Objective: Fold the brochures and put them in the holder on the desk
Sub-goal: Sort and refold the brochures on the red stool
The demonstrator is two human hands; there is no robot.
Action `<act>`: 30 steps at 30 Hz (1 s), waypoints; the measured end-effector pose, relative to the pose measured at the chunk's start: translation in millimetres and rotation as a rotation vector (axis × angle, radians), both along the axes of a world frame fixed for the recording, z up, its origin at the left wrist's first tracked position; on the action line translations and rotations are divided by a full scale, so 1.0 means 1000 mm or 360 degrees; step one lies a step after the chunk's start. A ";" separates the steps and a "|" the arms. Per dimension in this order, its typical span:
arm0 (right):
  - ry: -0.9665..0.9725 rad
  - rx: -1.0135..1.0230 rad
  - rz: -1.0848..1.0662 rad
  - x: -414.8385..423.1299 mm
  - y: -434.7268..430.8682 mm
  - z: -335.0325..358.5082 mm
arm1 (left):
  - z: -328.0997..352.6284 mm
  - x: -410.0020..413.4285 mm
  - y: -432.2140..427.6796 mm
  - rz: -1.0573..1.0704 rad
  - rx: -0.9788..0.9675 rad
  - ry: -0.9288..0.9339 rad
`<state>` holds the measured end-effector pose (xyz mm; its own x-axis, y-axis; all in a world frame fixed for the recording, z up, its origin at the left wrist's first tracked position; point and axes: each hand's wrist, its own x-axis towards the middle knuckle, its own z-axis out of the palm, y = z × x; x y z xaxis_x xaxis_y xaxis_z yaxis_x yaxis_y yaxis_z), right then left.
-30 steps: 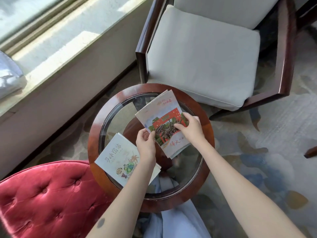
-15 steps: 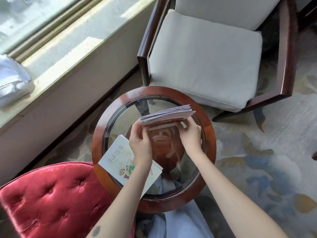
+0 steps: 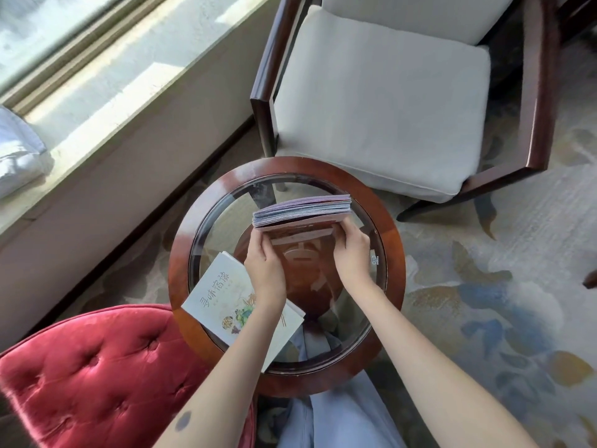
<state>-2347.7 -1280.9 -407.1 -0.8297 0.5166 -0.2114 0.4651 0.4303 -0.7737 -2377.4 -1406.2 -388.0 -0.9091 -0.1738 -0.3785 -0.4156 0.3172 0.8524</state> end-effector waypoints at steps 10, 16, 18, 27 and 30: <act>-0.0042 0.0016 0.0004 0.008 -0.003 0.001 | -0.003 0.004 -0.004 -0.0043 -0.0045 -0.0031; -0.0074 0.0014 0.0001 0.001 -0.003 0.007 | -0.003 -0.003 -0.009 -0.0075 -0.0113 -0.0057; -0.0041 0.0024 0.0018 -0.002 -0.004 0.013 | 0.002 -0.007 -0.014 -0.0041 -0.0164 -0.0035; -0.0227 -0.0086 0.0304 -0.035 -0.046 0.036 | 0.024 0.011 -0.064 0.0351 -0.0202 -0.0190; -0.0383 0.0015 0.0561 -0.032 -0.073 0.031 | 0.019 0.033 -0.090 0.0485 -0.0294 -0.0332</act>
